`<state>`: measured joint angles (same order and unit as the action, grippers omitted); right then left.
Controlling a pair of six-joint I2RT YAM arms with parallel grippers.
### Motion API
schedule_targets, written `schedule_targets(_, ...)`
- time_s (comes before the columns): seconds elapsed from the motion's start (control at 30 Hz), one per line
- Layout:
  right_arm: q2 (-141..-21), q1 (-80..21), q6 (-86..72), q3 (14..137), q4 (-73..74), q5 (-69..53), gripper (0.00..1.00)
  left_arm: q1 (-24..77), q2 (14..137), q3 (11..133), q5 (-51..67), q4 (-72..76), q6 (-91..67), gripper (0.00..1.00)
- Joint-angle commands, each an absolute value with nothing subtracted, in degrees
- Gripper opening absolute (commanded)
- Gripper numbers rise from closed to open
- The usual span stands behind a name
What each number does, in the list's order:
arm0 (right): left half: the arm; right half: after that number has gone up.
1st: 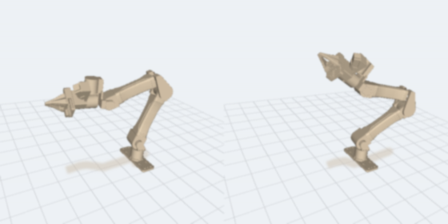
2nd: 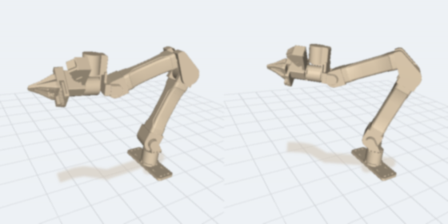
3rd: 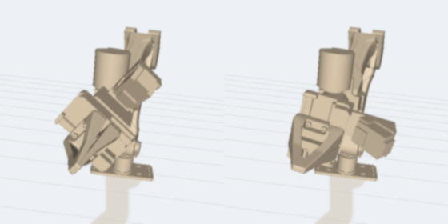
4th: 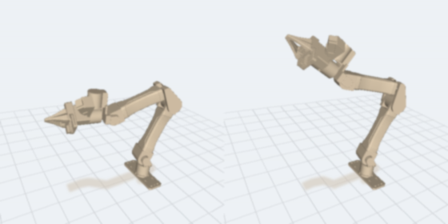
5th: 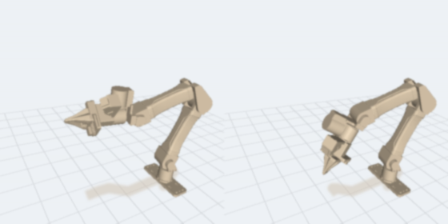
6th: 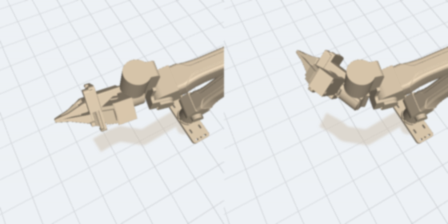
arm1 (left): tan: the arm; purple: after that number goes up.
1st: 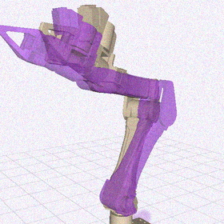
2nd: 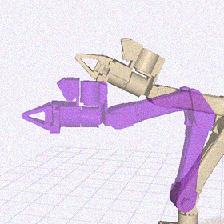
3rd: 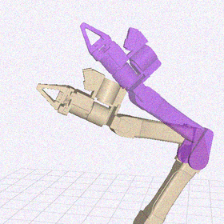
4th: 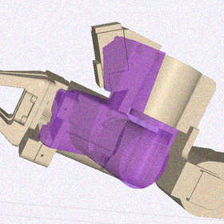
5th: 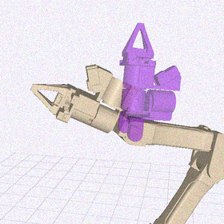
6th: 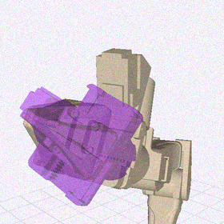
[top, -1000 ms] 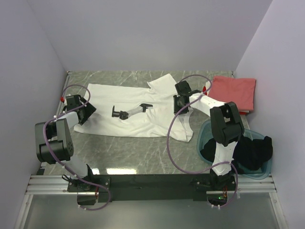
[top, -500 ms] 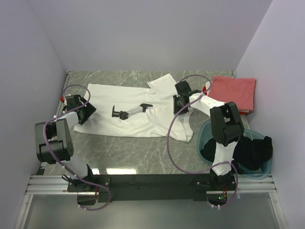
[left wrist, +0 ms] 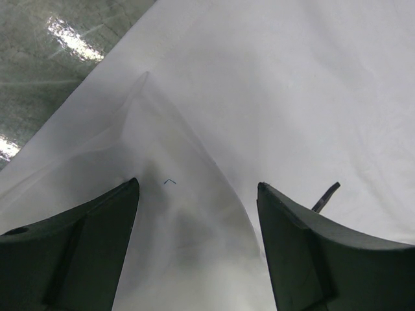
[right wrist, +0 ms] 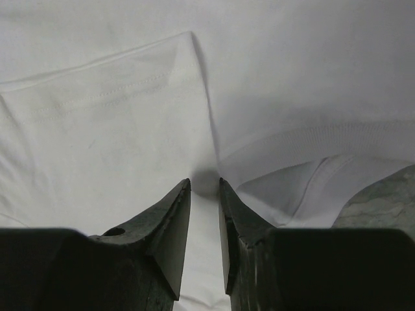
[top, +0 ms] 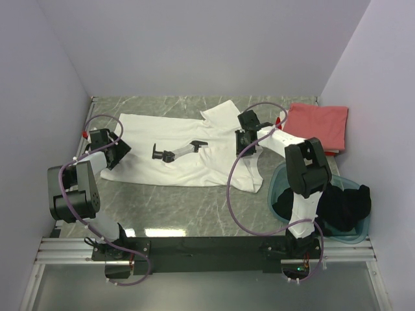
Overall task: Fold and stack the t-shirts
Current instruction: Fold the tshirt
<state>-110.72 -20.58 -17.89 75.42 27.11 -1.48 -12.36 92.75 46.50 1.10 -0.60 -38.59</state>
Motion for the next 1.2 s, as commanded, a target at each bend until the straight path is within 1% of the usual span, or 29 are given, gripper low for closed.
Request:
schedule_targets(0.0, -111.4, -20.3, -17.2, 76.6, 27.3, -0.5, 0.32, -12.8, 93.5, 45.6, 1.4, -0.4, -37.7, 0.8)
schedule_targets(0.13, -111.6, -20.3, -17.1, 77.1, 27.6, -0.5, 0.32, -12.7, 93.7, 45.6, 1.4, -0.4, -37.6, 0.8)
schedule_targets(0.23, -112.1, -20.2, -17.1, 77.0, 27.5, -0.6, 0.29, -12.7, 93.5, 45.5, 1.4, -0.4, -37.6, 0.8)
schedule_targets(0.33, -112.2, -20.3, -17.1, 76.9, 27.5, -0.4, 0.18, -12.8, 93.6, 45.6, 1.5, -0.4, -37.6, 0.8)
schedule_targets(0.37, -112.2, -20.4, -17.1, 76.9, 27.5, -0.4, 0.07, -12.8, 93.6, 45.4, 1.5, -0.4, -37.6, 0.8)
schedule_targets(0.4, -112.2, -20.3, -17.1, 76.9, 27.4, -0.3, 0.0, -12.7, 93.7, 45.5, 1.6, -0.4, -37.6, 0.8)
schedule_targets(1.17, -108.2, -17.8, -17.9, 75.0, 27.8, 4.7, 0.0, -14.6, 95.2, 44.4, 2.5, -0.4, -37.5, 0.8)
